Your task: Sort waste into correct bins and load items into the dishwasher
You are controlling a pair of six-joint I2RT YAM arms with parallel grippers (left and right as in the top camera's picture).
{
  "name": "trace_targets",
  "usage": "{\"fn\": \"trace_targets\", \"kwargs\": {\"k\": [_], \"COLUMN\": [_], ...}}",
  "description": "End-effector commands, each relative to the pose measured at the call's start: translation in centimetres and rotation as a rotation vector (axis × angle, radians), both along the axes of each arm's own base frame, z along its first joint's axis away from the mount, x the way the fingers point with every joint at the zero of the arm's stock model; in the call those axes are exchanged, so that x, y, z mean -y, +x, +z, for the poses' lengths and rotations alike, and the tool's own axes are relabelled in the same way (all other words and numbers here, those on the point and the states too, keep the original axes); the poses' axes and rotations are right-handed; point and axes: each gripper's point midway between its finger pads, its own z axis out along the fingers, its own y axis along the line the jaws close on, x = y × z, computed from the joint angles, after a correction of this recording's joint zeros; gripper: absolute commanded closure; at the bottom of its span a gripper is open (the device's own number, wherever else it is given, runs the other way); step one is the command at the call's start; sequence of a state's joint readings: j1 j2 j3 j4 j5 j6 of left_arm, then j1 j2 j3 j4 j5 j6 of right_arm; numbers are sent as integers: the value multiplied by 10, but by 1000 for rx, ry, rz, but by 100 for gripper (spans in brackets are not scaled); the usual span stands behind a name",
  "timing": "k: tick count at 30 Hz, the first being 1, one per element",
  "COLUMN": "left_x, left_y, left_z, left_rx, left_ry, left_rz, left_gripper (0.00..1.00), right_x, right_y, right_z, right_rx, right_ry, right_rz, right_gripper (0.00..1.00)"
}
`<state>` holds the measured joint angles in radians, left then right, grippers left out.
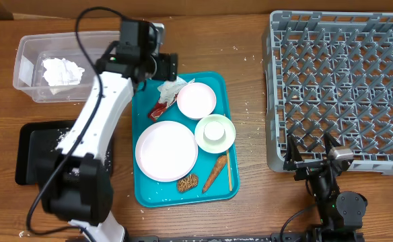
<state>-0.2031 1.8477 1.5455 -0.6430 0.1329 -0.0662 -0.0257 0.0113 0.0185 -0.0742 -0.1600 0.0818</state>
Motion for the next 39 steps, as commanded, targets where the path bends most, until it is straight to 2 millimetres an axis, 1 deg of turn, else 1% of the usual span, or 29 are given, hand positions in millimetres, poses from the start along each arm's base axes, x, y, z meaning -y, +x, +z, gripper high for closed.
{"fn": "trace_targets", "kwargs": {"k": [1,6,11,15,17,23,29,32,35,36,39], "left_x": [16,18,9,4,4,0,3,7,18,22,25], "left_y": [-3,-5,-3,-3,-3,-5,-1,0,-2,-2,-2], "left_z": [-40,-74,-101,-109,-112,-125,-120,-109,-88,-72,-47], "left_rx": [-78,-149,-191,-201,-208,-232,-219,-208,-182,-153,-101], "left_ry": [29,48,101,126,129,153,140,121,56,39,32], "left_rz": [-107,-120,-90,-78,-80,-73,-76,-84,-116,-124,-129], "left_gripper": [13,14,16,17,20,22,23,23,25,25,25], "right_x": [1,1,1,1,1,1,1,1,1,1,1], "right_y": [0,0,0,0,0,0,0,0,0,0,0], "right_z": [-3,-3,-3,-3,-3,-3,-3,-3,-3,-3,-3], "right_rx": [0,0,0,0,0,0,0,0,0,0,0], "right_ry": [0,0,0,0,0,0,0,0,0,0,0], "right_rz": [-4,-4,-4,-4,-4,-4,-4,-4,-4,-4,-4], "right_gripper": [0,0,0,0,0,0,0,0,0,0,0]}}
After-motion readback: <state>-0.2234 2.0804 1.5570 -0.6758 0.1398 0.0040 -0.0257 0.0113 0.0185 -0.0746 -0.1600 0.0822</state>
